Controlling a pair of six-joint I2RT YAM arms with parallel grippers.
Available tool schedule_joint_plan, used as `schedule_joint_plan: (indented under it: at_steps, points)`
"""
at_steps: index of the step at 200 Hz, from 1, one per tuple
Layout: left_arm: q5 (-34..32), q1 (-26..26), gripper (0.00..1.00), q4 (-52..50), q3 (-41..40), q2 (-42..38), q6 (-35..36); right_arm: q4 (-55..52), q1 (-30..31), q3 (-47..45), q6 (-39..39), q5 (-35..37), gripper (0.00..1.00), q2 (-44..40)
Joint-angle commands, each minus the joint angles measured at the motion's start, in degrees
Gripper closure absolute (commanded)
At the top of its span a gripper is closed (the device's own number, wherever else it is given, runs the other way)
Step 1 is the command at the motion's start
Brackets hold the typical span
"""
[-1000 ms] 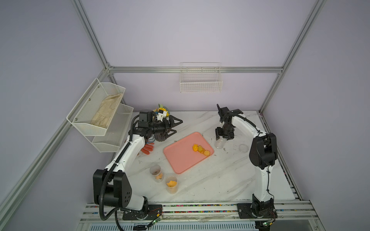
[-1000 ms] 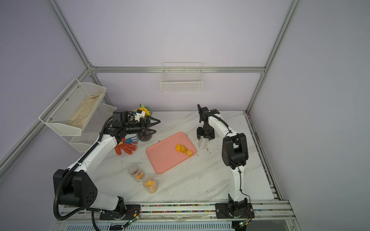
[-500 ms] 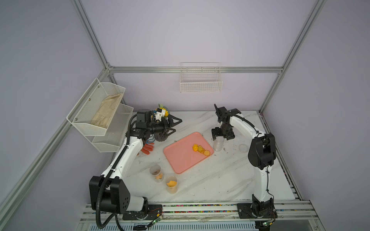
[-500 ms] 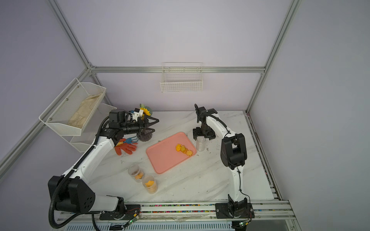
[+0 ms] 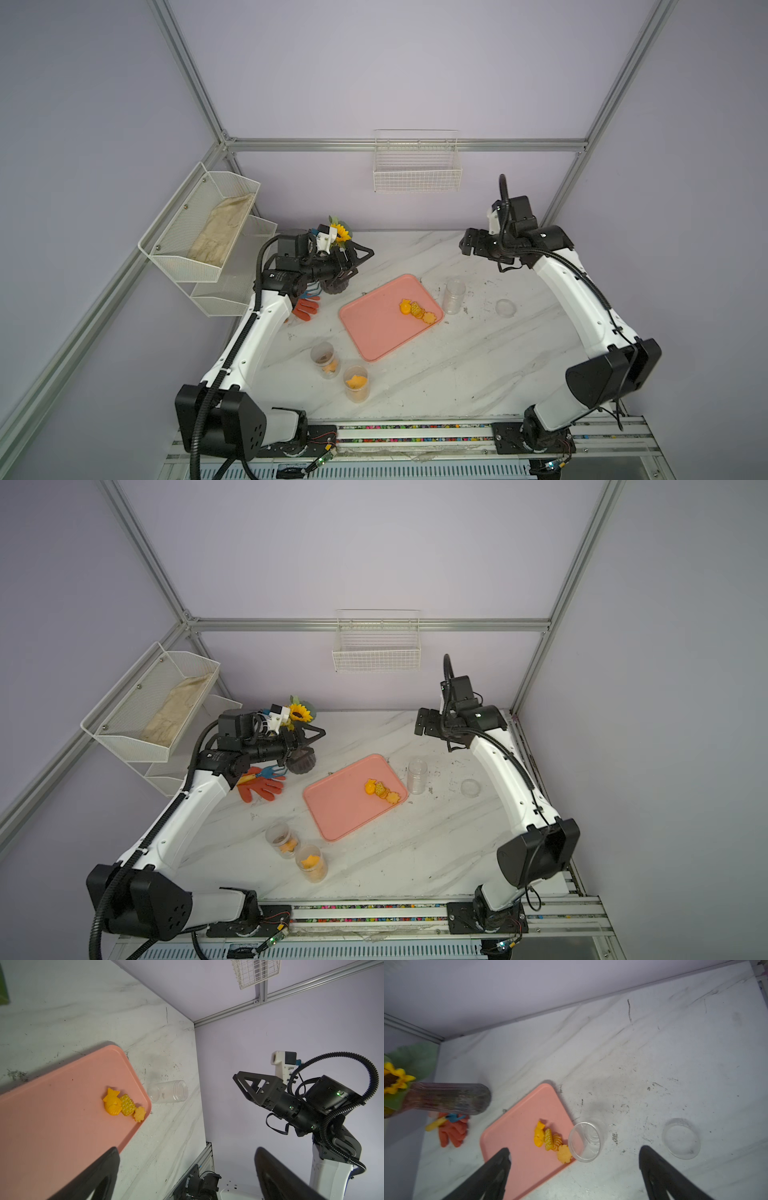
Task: Pour the cookies out of the jar
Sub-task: Place the jar at the center of the board, then pick up the jar from the center of the board.
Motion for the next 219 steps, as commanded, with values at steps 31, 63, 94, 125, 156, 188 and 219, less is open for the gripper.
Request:
schedule_joint_plan:
  at_steps: [31,63,94,125,156,188,219]
  points:
    - [-4.6,0.4,0.00,0.0,-5.6,-6.2,1.7,10.3,-2.6,-7.6,10.2,-24.7,0.03,0.9]
    - [-5.2,0.4,0.00,-1.1,-7.1,-8.0,0.7,10.5,-2.6,-10.7,11.3,-27.6,0.03,-1.4]
    - [-6.7,0.4,0.00,-2.1,-10.8,-11.4,-1.3,10.8,-2.5,-12.4,12.0,-31.6,0.03,-2.0]
    - [-9.5,0.4,0.00,-3.3,-14.9,-16.0,-4.4,10.9,0.6,-13.8,11.9,-32.7,0.03,-2.1]
    - [-11.0,0.2,0.00,-5.6,-18.4,-21.4,-9.0,9.1,4.9,-15.6,11.5,-34.6,0.03,-2.3]
    - [-13.2,-0.5,0.00,-11.3,-18.7,-25.5,-10.0,5.8,9.4,-19.0,8.0,-33.6,0.03,-5.8]
    - [-16.5,-1.3,0.00,-17.2,-18.0,-31.4,-10.5,2.7,15.1,-19.7,5.9,-32.6,0.03,-6.0]
